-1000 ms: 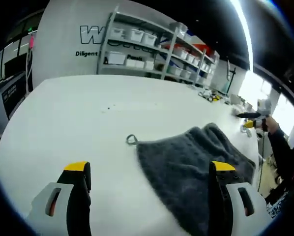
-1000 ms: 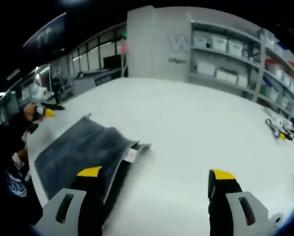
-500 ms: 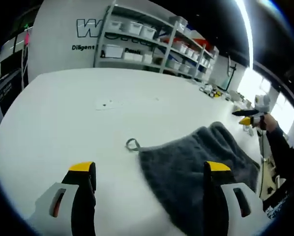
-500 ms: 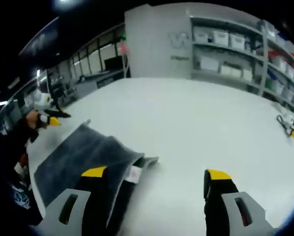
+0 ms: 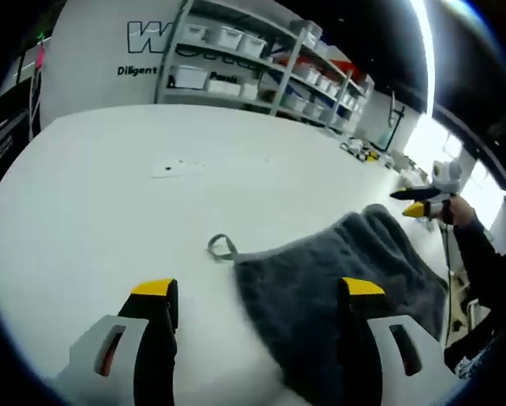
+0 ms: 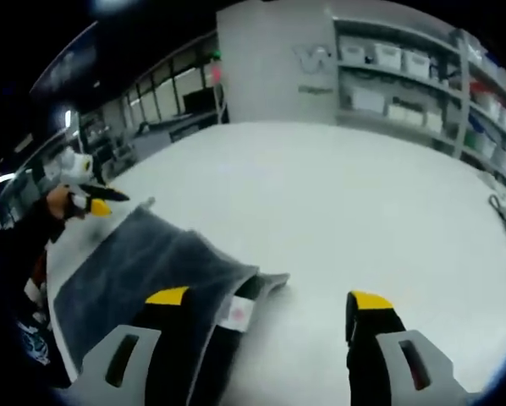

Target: Open the folded towel by lifting each exposed corner and separating the folded layers until the towel lies flat within the target outline without major curled edges

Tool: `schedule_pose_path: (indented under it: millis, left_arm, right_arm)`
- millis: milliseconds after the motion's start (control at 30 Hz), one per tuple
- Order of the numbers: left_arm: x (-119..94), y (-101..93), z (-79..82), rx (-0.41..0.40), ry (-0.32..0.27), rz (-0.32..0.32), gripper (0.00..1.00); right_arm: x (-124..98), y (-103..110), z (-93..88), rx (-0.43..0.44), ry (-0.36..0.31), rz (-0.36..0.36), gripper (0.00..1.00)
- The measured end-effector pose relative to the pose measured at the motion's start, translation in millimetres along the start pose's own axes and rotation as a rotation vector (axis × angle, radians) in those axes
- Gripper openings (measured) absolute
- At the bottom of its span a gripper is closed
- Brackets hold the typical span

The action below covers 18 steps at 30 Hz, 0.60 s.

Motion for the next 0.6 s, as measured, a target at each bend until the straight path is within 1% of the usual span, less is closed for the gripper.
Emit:
schedule_pose_path:
  millis: [67,100,133,167,233,267,367,400,467,533,600]
  left_arm:
    - [1.4,1.2,-0.6,0.001,0.007,0.002,0.71]
    - [1.9,1.7,-0.7,0.000,0.008,0.002,0.71]
    - [2.9,2.7,-0.7,-0.006,0.009,0.006,0.71]
    - [4.6,5.0,-0.1,-0.008,0.010,0.012,0.71]
    - [7.1,5.7,0.6,-0.003,0.017,0.009,0.69]
    - [8.6,5.1,0.8,-0.004,0.019,0.009,0.67]
    - [12.7,4.8,0.4,0.003,0.026,0.006,0.57]
    - [14.3,3.6,3.2,0.007,0.002,-0.003,0.52]
    - [16.5,6.5,3.9,-0.012,-0.007,-0.003,0.49]
    - [19.6,9.4,4.6,-0.028,-0.017,-0.001,0.46]
    - [22.3,9.4,3.8,-0.032,-0.013,-0.003,0.45]
  right_arm:
    - [2.5,-0.1,-1.2,-0.001,0.007,-0.001,0.72]
    - [4.1,-0.6,-1.9,0.000,0.011,-0.006,0.77]
    - [5.9,-0.6,-2.4,-0.005,0.013,-0.009,0.79]
    - [7.6,-0.5,-2.6,-0.009,0.015,-0.008,0.79]
    - [11.0,-0.8,-1.7,-0.001,0.015,-0.006,0.72]
    - [13.2,-0.3,-1.6,0.002,0.016,-0.006,0.71]
    - [19.8,3.3,-2.3,-0.001,0.027,-0.002,0.69]
    - [22.2,4.4,-2.4,-0.003,0.032,0.000,0.70]
    - [26.6,6.2,-2.5,-0.005,0.035,0.005,0.70]
    - [30.0,6.3,-2.9,-0.003,0.038,0.004,0.68]
    - [32.1,7.2,-3.6,0.001,0.038,0.002,0.67]
Point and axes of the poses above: the point that each gripper's makers call its tool centre point, and the gripper's own axes: x roughly forward along the fingers, y roughly to its left, z roughly out of its top, the point moved 3 cm from there along -x, roughly backward along the fingers, and after that the axes turned 12 degrees about x, right-handed, at the moved point
